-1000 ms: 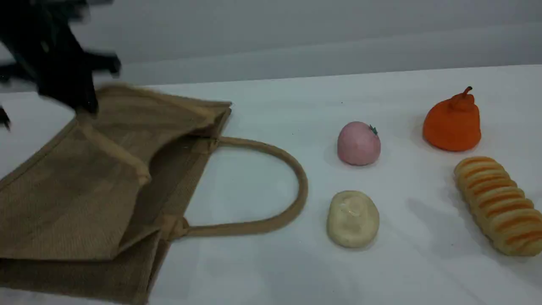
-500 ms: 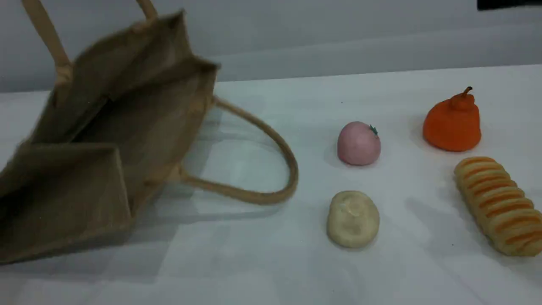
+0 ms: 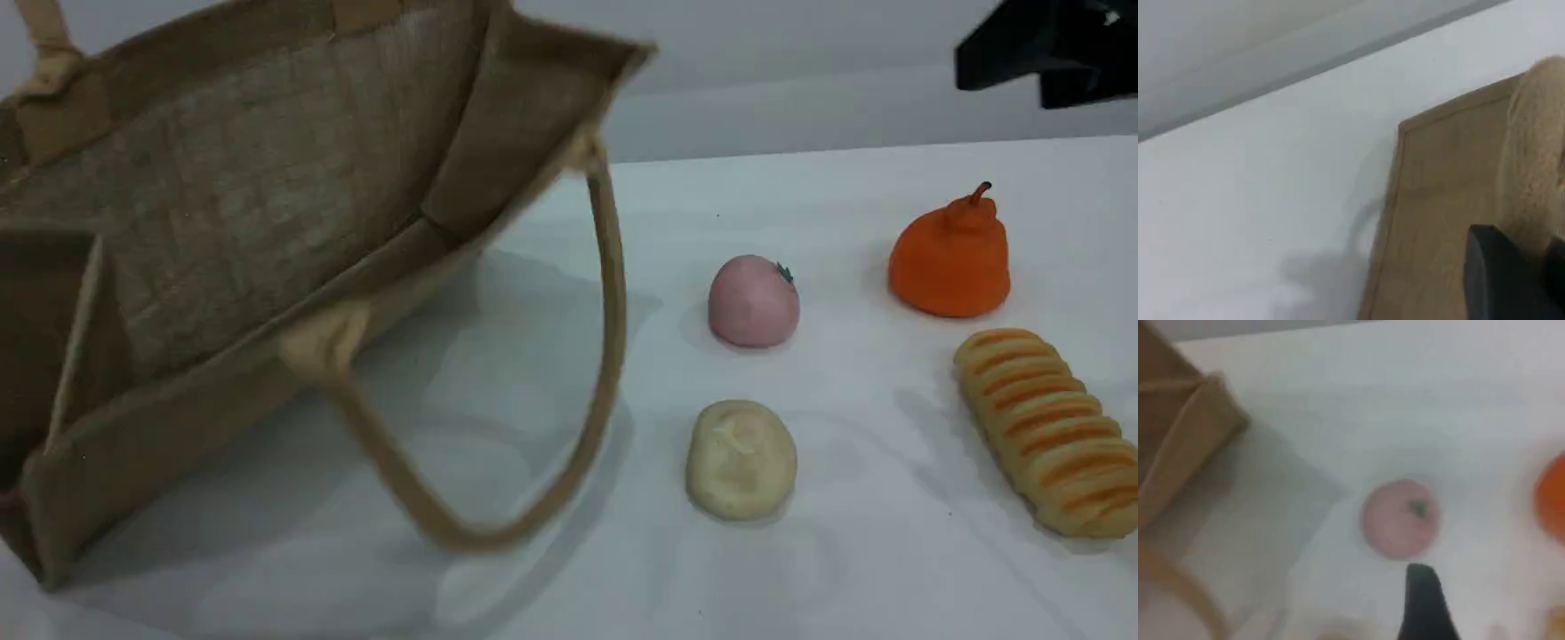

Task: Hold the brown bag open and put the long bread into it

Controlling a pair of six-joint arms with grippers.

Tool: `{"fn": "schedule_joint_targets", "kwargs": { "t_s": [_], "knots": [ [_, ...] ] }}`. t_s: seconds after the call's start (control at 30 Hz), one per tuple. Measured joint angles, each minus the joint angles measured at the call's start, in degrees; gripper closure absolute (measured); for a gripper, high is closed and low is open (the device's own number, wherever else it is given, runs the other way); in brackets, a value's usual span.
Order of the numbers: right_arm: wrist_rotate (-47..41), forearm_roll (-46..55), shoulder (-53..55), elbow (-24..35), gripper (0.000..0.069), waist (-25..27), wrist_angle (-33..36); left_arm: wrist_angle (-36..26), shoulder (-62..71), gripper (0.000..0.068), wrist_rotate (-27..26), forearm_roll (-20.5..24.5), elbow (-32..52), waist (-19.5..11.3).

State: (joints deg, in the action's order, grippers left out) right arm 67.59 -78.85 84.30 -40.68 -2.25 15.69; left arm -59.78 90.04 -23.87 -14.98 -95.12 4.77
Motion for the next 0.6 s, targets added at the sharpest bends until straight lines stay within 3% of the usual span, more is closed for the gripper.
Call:
{"fn": "schedule_joint_targets", "kwargs": {
  "t_s": [0.17,0.3,0.47,0.6],
  "knots": [
    [-0.5,0.8,0.0,3.3,0.0297,0.0,-3.8,0.2,0.0,0.0592,-1.0,-0.8,0.0,0.0],
    [-0.1,0.8,0.7,6.6,0.0297,0.0,-7.2,0.4,0.1,0.0592,-2.9,-5.4,0.1,0.0],
    [0.1,0.8,4.5,6.7,0.0297,0.0,-8.6,0.3,0.5,0.0592,-4.5,-10.5,0.1,0.0],
    [0.1,0.8,9.0,6.7,0.0297,0.0,-11.0,-0.1,1.3,0.0592,-4.5,-10.7,0.1,0.0]
  ]
}}
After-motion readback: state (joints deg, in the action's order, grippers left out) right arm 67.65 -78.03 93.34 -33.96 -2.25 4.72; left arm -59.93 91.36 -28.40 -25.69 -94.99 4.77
